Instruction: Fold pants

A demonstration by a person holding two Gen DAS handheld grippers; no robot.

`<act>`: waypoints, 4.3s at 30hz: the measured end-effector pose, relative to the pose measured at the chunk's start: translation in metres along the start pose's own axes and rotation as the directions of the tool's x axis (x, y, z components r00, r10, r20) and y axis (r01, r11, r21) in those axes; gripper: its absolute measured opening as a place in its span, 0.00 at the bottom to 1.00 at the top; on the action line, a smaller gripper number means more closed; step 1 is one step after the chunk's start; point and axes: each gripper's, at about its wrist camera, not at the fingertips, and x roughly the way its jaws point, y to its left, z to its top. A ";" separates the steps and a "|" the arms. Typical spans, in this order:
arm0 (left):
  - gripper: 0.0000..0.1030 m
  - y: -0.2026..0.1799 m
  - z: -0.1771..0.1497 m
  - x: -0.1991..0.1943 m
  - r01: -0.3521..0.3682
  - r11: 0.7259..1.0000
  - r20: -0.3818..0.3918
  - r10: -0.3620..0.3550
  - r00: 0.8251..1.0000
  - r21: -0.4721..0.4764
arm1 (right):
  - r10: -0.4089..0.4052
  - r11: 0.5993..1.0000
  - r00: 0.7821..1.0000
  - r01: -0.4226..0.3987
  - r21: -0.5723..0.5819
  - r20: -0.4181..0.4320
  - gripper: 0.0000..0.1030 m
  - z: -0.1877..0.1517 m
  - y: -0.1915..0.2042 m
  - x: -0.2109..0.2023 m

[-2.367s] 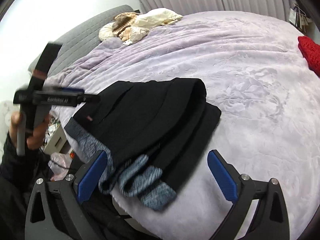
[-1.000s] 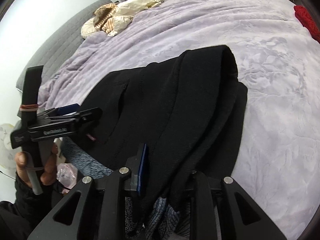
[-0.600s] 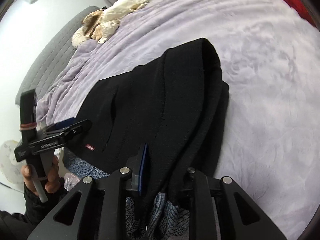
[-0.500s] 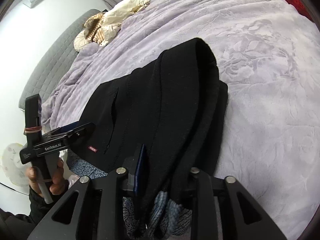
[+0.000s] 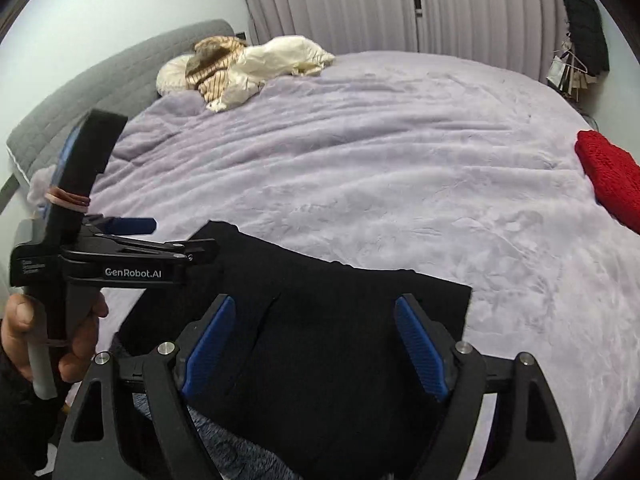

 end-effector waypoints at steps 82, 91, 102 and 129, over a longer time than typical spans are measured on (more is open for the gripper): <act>1.00 0.061 -0.148 -0.048 0.272 0.957 0.034 -0.270 0.962 -0.099 | -0.068 0.971 0.996 0.053 -0.235 -0.057 0.97 -0.091 0.042 -0.003; 1.00 0.059 -0.165 -0.047 0.281 0.959 0.005 -0.281 0.960 0.027 | -0.103 0.957 0.993 0.083 -0.278 -0.059 0.99 -0.094 0.045 -0.001; 1.00 0.087 -0.156 -0.018 0.190 0.972 -0.017 -0.194 0.981 -0.141 | -0.105 0.959 0.993 0.085 -0.269 -0.058 0.99 -0.093 0.044 0.000; 1.00 0.098 0.022 0.070 0.123 0.981 -0.091 -0.138 0.986 -0.153 | -0.053 0.990 0.996 0.043 -0.133 -0.068 0.99 -0.063 0.024 0.023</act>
